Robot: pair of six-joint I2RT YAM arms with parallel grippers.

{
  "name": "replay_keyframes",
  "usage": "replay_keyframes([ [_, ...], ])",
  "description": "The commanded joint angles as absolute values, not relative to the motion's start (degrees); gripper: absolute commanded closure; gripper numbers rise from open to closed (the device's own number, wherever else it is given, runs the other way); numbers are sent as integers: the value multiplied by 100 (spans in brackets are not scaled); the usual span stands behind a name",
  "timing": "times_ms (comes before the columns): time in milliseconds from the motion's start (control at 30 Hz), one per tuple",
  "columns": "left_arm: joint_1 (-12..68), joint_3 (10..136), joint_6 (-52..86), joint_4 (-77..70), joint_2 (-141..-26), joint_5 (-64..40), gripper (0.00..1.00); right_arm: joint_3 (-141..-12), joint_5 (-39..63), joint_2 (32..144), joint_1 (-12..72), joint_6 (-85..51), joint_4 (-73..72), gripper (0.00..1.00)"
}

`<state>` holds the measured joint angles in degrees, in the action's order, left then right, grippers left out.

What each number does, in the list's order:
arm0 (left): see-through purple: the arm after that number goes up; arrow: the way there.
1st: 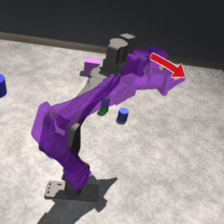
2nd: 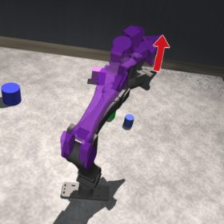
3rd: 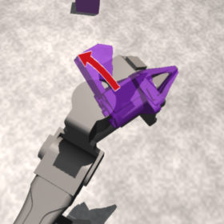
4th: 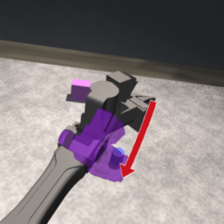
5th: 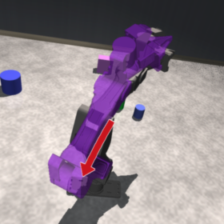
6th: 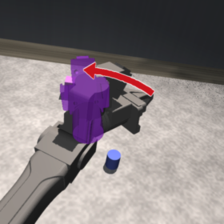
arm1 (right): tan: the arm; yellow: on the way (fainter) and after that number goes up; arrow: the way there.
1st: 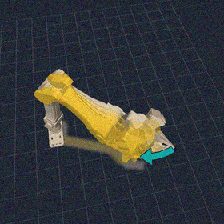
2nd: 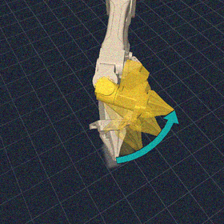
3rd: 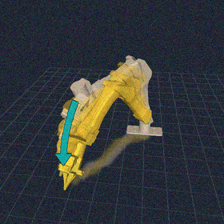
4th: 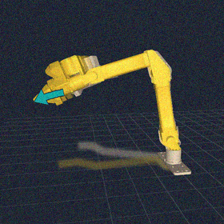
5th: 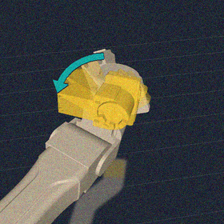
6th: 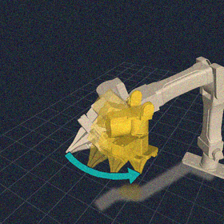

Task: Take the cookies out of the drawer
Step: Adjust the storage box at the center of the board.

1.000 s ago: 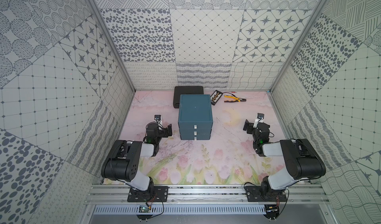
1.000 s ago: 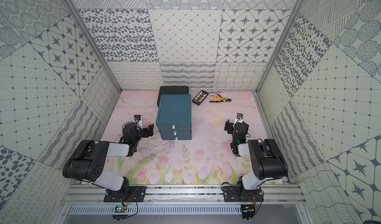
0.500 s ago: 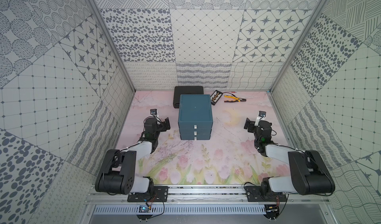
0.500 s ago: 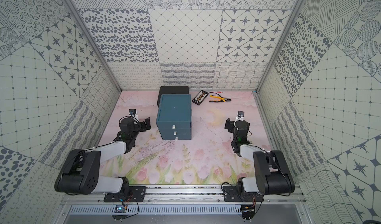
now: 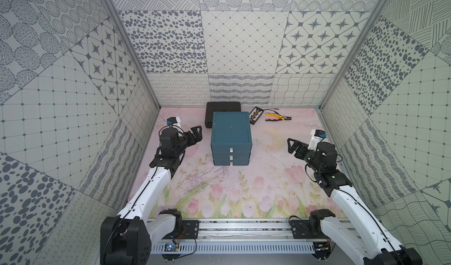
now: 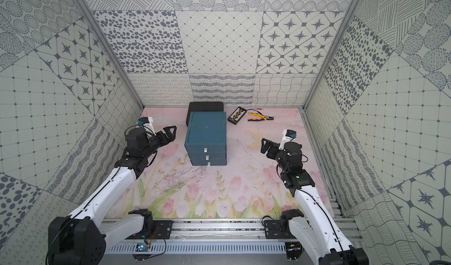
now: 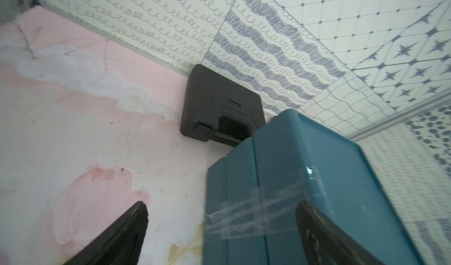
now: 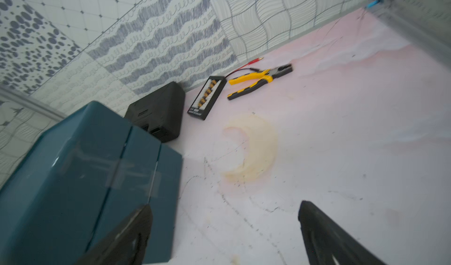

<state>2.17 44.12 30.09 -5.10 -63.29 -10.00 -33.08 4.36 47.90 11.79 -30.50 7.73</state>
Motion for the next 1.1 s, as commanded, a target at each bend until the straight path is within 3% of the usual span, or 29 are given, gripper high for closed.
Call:
replay_keyframes([
  [0, 255, 4474, 4131, -198, -6077, -3032, 1, -3480, 721, 4868, 1900, -3739, 1144, 2],
  [300, 978, 4625, 4387, -595, -6310, -3272, 1, -3659, 748, 5679, 3471, -4530, -94, 2],
  [567, 1587, 4584, 4468, -844, -6564, -3074, 1, -3914, 806, 5752, 3805, -4685, -200, 2],
  [800, 1986, 4520, 4605, -653, -6561, -2370, 2, -4232, 505, 5649, 3839, -4597, 674, 2],
  [1067, 2270, 4335, 4696, -594, -6213, -1948, 1, -3915, 185, 5301, 4497, -4911, 615, 8],
])
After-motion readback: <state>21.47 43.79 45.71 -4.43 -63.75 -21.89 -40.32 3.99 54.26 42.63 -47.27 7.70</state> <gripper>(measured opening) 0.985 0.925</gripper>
